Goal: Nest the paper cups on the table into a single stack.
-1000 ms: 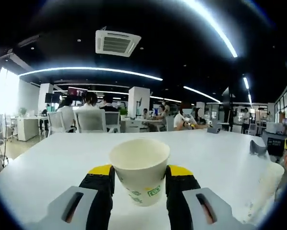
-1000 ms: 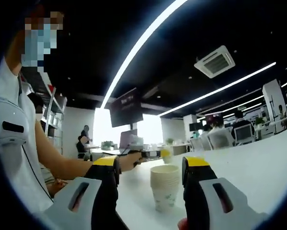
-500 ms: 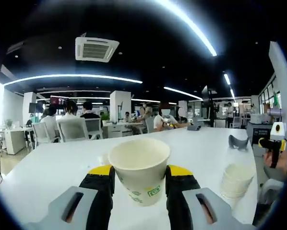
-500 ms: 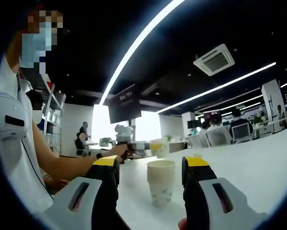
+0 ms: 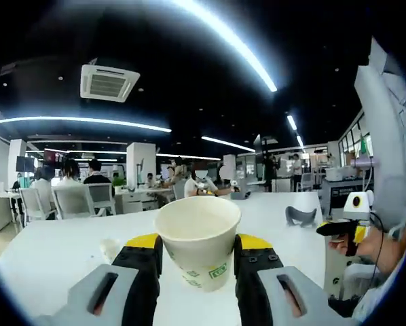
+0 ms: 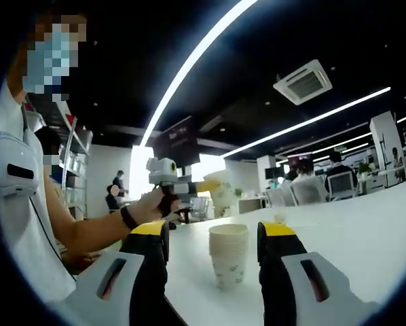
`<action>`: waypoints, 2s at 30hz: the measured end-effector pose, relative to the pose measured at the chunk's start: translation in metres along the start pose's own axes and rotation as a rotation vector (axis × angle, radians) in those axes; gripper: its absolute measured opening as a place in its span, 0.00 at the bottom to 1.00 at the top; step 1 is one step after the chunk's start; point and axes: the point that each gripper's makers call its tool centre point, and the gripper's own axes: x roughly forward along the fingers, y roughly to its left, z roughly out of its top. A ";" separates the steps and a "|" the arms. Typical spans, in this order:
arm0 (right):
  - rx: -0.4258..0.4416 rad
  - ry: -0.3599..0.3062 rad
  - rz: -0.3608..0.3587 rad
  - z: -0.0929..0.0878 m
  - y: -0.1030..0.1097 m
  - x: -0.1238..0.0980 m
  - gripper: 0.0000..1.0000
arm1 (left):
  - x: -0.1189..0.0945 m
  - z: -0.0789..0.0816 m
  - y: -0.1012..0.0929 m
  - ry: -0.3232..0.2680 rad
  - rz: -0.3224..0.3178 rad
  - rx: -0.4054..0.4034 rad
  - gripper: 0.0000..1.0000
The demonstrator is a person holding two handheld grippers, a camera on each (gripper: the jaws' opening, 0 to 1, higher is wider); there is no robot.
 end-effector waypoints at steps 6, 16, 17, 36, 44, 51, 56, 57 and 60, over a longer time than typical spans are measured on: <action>0.002 -0.003 0.001 0.001 0.000 -0.002 0.55 | 0.000 0.010 -0.025 -0.011 -0.058 0.012 0.44; -0.004 -0.012 -0.007 0.002 -0.003 -0.006 0.54 | 0.010 -0.009 -0.069 0.050 -0.155 0.040 0.44; -0.005 -0.012 -0.007 0.002 -0.003 -0.006 0.54 | 0.011 -0.011 -0.072 0.053 -0.159 0.044 0.44; -0.011 -0.012 -0.005 0.001 -0.004 -0.006 0.54 | 0.016 -0.050 -0.081 0.115 -0.168 0.030 0.45; -0.011 -0.009 -0.002 0.001 -0.003 -0.004 0.54 | 0.016 -0.063 -0.084 0.124 -0.170 0.016 0.45; -0.015 -0.005 0.001 0.000 -0.001 -0.003 0.54 | 0.015 -0.063 -0.084 0.111 -0.170 0.015 0.49; -0.015 -0.006 -0.001 0.000 -0.001 -0.003 0.54 | 0.017 -0.064 -0.082 0.098 -0.162 0.016 0.56; -0.016 -0.006 -0.001 0.000 -0.001 -0.003 0.54 | 0.017 -0.065 -0.082 0.098 -0.164 0.006 0.57; -0.018 -0.005 0.000 0.001 -0.001 -0.003 0.54 | 0.019 -0.070 -0.083 0.105 -0.167 -0.003 0.56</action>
